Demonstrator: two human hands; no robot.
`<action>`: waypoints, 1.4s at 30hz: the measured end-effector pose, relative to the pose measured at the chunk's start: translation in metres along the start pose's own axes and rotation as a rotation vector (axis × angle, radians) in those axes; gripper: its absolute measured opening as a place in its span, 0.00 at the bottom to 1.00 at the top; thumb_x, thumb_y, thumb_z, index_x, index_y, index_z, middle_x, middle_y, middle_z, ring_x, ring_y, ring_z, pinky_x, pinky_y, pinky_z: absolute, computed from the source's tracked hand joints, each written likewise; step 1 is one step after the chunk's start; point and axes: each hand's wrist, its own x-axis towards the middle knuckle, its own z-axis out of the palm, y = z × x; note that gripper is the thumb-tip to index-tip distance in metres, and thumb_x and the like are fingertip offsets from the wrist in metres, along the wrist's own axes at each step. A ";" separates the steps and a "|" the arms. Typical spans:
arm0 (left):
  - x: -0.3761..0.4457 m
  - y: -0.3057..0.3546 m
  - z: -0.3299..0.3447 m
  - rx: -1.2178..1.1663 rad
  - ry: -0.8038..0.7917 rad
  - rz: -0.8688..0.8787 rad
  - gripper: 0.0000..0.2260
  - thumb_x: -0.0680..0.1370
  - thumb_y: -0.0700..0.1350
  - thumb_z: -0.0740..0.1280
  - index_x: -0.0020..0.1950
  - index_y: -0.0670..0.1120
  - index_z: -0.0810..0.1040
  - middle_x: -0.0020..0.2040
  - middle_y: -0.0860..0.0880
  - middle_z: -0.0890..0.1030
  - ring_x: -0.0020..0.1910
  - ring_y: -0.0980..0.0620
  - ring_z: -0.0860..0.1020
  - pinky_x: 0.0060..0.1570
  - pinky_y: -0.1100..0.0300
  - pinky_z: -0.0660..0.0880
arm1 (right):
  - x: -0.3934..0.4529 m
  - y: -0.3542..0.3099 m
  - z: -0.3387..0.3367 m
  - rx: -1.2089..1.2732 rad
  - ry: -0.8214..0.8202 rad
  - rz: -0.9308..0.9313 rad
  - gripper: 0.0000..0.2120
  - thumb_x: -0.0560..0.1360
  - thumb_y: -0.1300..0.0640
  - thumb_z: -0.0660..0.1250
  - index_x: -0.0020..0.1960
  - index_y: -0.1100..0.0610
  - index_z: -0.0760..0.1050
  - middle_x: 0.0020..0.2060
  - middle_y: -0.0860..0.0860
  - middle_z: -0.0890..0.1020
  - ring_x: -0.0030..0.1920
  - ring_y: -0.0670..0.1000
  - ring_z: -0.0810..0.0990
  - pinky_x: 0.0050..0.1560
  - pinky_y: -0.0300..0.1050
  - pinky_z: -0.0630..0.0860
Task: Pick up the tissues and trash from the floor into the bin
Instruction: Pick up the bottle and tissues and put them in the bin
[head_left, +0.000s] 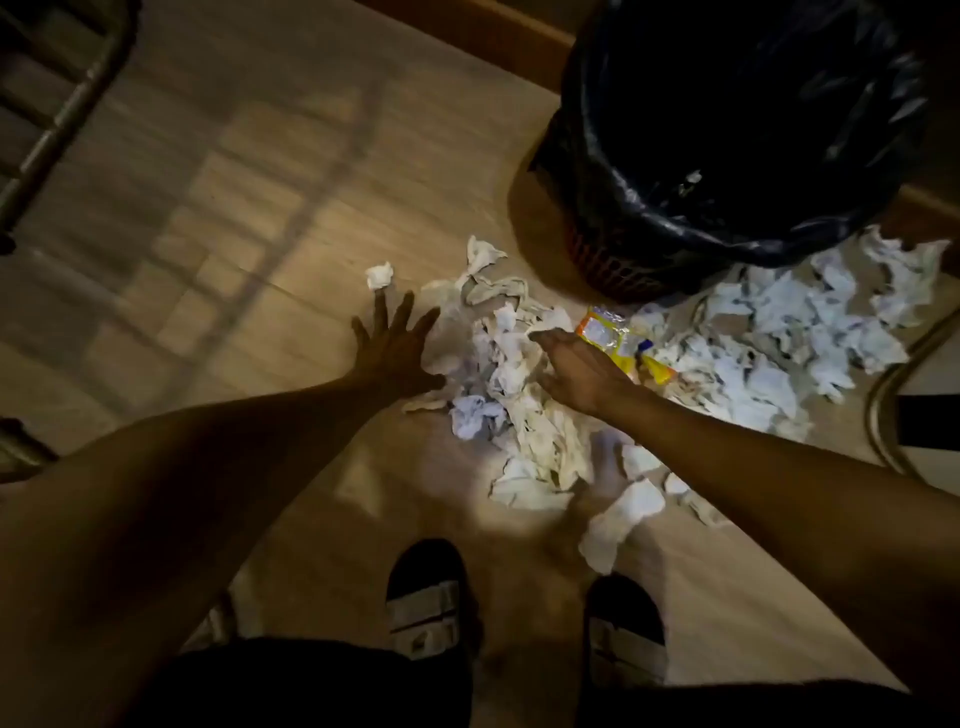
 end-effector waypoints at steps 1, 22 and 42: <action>0.010 -0.007 0.011 0.035 0.017 0.021 0.51 0.66 0.70 0.70 0.80 0.59 0.46 0.82 0.46 0.40 0.78 0.35 0.36 0.69 0.26 0.45 | 0.014 0.002 0.010 -0.022 0.044 -0.067 0.34 0.75 0.59 0.67 0.77 0.55 0.58 0.73 0.58 0.67 0.70 0.61 0.70 0.62 0.52 0.75; 0.067 -0.036 0.027 -0.069 0.023 0.361 0.34 0.67 0.51 0.79 0.65 0.42 0.64 0.59 0.40 0.75 0.55 0.39 0.76 0.52 0.51 0.74 | 0.137 0.008 0.016 -0.276 -0.001 -0.257 0.27 0.71 0.56 0.72 0.68 0.53 0.71 0.56 0.57 0.74 0.53 0.61 0.78 0.47 0.51 0.76; 0.022 0.001 0.037 0.280 0.003 0.804 0.64 0.61 0.49 0.83 0.77 0.65 0.35 0.80 0.49 0.32 0.78 0.37 0.56 0.61 0.48 0.74 | 0.132 -0.012 -0.010 -0.504 -0.047 -0.160 0.18 0.72 0.55 0.72 0.59 0.61 0.77 0.56 0.60 0.81 0.55 0.61 0.80 0.48 0.48 0.76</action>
